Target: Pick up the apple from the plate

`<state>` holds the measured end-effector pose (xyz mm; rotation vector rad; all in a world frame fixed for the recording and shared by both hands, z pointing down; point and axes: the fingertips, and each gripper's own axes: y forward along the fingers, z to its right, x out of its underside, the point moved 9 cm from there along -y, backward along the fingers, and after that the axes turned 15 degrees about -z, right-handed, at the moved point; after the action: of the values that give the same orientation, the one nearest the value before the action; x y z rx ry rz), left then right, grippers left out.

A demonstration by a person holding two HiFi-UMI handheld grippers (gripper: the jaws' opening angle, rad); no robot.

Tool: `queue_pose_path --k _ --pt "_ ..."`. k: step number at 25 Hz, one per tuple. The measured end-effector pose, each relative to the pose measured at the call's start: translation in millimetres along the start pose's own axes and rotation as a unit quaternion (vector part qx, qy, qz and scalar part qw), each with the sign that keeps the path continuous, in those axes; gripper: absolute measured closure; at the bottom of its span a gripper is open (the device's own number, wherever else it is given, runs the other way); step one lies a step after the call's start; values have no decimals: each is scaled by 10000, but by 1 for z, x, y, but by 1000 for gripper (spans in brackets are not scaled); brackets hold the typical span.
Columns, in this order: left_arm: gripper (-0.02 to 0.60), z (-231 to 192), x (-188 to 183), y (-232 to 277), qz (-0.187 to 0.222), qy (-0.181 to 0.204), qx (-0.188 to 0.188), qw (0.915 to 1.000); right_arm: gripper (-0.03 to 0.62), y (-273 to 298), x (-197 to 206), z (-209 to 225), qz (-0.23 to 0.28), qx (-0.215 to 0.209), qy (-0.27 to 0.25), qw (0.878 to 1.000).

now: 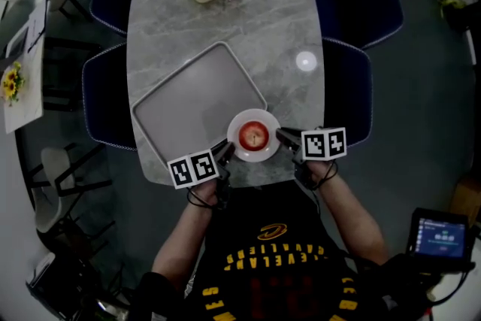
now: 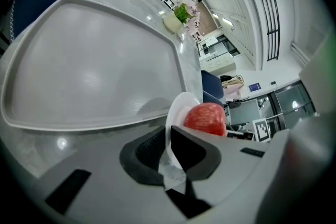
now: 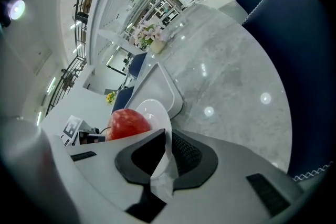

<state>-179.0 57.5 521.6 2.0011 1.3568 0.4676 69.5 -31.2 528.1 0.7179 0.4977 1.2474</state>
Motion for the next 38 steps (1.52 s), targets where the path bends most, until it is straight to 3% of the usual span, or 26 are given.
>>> queue_pose_path --k 20,29,38 --pt "546 55 10 84 -730 526 -51 9959 546 -57 45 81 531 132 764 9956" --pt "546 54 -1 110 -905 518 -252 9942 546 -50 39 106 434 211 818 9955" --pt "546 48 5 115 -1020 566 -389 9924 546 -46 45 105 327 484 601 9965"
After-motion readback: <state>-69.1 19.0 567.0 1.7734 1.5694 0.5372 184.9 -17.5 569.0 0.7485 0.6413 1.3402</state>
